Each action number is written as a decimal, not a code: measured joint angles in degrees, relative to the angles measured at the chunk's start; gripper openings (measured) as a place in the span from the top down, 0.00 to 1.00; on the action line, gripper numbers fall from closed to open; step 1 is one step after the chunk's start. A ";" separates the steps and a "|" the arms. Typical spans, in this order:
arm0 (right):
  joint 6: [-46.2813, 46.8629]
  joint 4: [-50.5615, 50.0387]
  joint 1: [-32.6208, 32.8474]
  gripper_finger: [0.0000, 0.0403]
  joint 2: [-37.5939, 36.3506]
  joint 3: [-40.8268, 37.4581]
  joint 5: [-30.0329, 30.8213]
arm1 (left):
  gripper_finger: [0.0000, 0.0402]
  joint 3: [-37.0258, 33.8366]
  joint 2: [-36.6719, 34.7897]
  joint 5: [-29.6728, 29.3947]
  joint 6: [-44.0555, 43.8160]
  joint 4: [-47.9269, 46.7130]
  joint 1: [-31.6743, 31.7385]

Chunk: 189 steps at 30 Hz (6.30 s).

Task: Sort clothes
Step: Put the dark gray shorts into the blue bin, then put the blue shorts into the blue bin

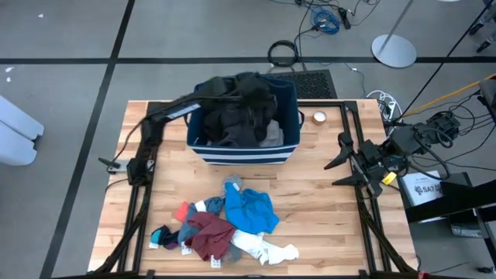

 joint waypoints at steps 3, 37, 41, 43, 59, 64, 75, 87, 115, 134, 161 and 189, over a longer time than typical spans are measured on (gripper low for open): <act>-0.17 -0.06 0.00 0.48 0.00 0.00 0.47 | 0.59 0.24 -4.04 6.89 -2.54 -0.32 -0.02; 0.16 5.26 -0.11 0.48 26.76 -0.02 2.67 | 0.57 -16.39 -32.27 10.55 -37.33 -15.62 -32.48; 1.09 8.39 -0.11 0.48 33.54 -0.02 2.70 | 0.57 -31.89 -35.17 7.44 -38.20 -6.43 -39.80; 2.87 8.86 -0.11 0.48 37.03 -0.02 3.80 | 0.57 -41.18 -37.08 6.38 -39.76 0.38 -42.22; 39.98 14.94 3.09 0.48 60.51 -0.02 16.75 | 0.57 -81.74 -39.13 -1.03 -48.34 59.49 -49.44; 43.32 18.35 3.32 0.48 64.18 -0.02 12.65 | 0.57 -81.74 -36.65 -2.13 -48.14 63.48 -49.51; 51.19 14.18 4.16 0.48 64.43 -0.02 14.18 | 0.57 -81.71 -31.40 -2.05 -47.04 67.85 -49.40; 54.13 19.98 4.17 0.48 66.01 -0.02 15.71 | 0.57 -81.65 -30.36 -1.79 -42.33 71.71 -48.97; 38.34 29.37 -1.78 1.00 57.97 -0.02 16.30 | 0.57 -81.65 -30.39 -7.54 -46.73 74.06 -47.89; 36.02 36.77 -5.84 1.00 56.92 -0.02 17.93 | 0.57 -81.65 -30.39 -18.31 -44.94 70.89 -48.00; 36.20 43.18 -7.95 1.00 56.94 -0.02 17.71 | 0.58 -81.58 -30.41 -27.62 -42.31 64.35 -47.48; 33.82 13.92 -5.33 0.58 57.23 0.00 1.27 | 0.99 -81.45 -30.36 -25.07 -47.65 55.44 -47.50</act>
